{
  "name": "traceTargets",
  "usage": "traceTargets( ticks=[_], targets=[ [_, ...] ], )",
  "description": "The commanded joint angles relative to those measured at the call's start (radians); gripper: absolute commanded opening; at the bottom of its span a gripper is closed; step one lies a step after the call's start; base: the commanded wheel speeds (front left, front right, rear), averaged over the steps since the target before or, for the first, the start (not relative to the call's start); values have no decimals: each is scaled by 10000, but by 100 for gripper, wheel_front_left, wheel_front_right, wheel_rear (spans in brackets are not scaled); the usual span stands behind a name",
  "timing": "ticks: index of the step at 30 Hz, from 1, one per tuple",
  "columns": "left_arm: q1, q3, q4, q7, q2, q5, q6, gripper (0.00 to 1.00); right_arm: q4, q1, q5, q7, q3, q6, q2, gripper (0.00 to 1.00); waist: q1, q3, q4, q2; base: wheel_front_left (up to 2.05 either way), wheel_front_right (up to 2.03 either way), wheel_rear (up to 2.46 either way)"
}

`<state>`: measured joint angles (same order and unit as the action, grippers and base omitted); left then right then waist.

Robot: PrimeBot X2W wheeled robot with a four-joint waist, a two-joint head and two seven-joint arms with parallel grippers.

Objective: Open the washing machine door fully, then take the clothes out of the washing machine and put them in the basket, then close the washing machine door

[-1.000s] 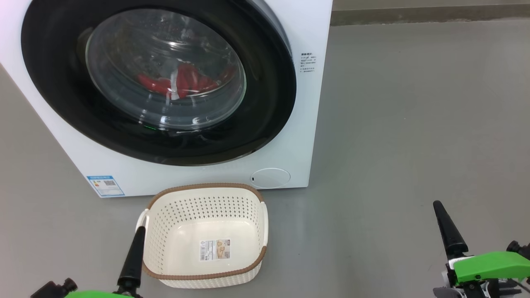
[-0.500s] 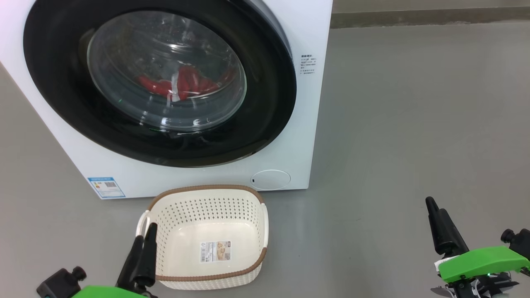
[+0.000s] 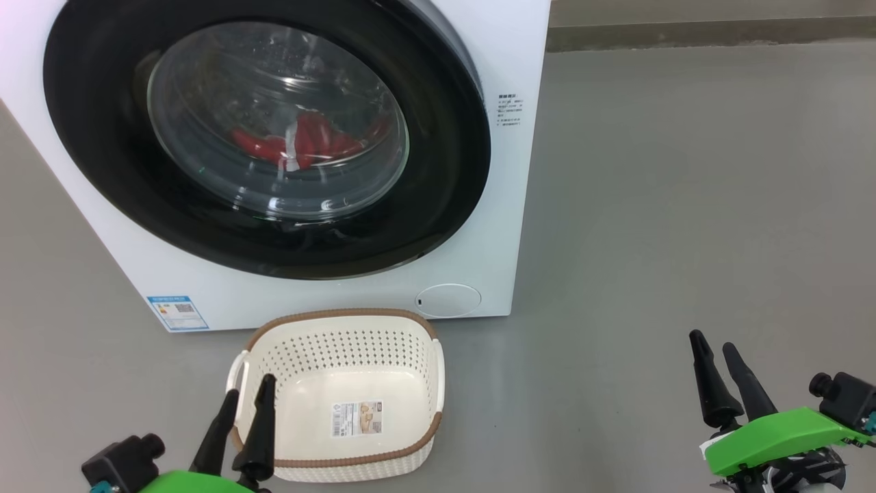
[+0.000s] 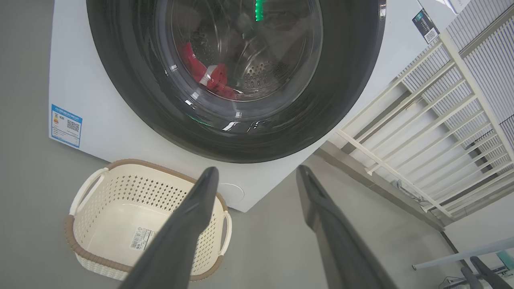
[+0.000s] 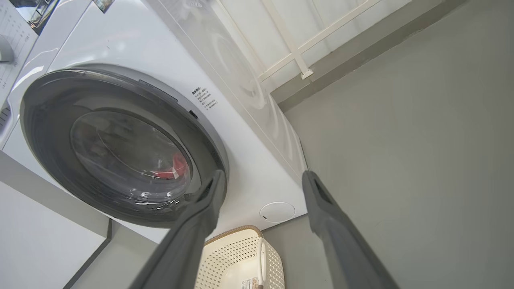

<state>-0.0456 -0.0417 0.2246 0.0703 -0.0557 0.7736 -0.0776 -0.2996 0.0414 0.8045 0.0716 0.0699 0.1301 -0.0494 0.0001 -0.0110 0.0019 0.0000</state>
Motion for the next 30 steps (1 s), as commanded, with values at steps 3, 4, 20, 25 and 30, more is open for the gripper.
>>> traceTargets(
  ticks=[3,4,20,25,30],
  targets=[
    [-507,2,-247,219,-263,-729,182,100,207,324,-749,213,-184,4,-145,100,-1,-17,11,0,0,0,0],
    [-509,-31,-226,249,-278,-858,216,100,201,328,-895,242,-197,4,-144,100,-1,-19,13,0,0,0,0],
    [-625,-377,118,692,-426,-2433,458,100,-69,382,-2756,684,-392,5,-102,100,-1,-74,30,0,0,0,0],
    [-648,-422,315,840,-417,-2914,536,100,-142,382,-3364,831,-469,5,-85,100,-1,-108,30,0,0,0,0],
    [-709,-461,545,988,-404,-3412,623,100,-219,363,-3961,979,-565,5,-61,100,-1,-141,37,0,0,0,0]
  ],
)
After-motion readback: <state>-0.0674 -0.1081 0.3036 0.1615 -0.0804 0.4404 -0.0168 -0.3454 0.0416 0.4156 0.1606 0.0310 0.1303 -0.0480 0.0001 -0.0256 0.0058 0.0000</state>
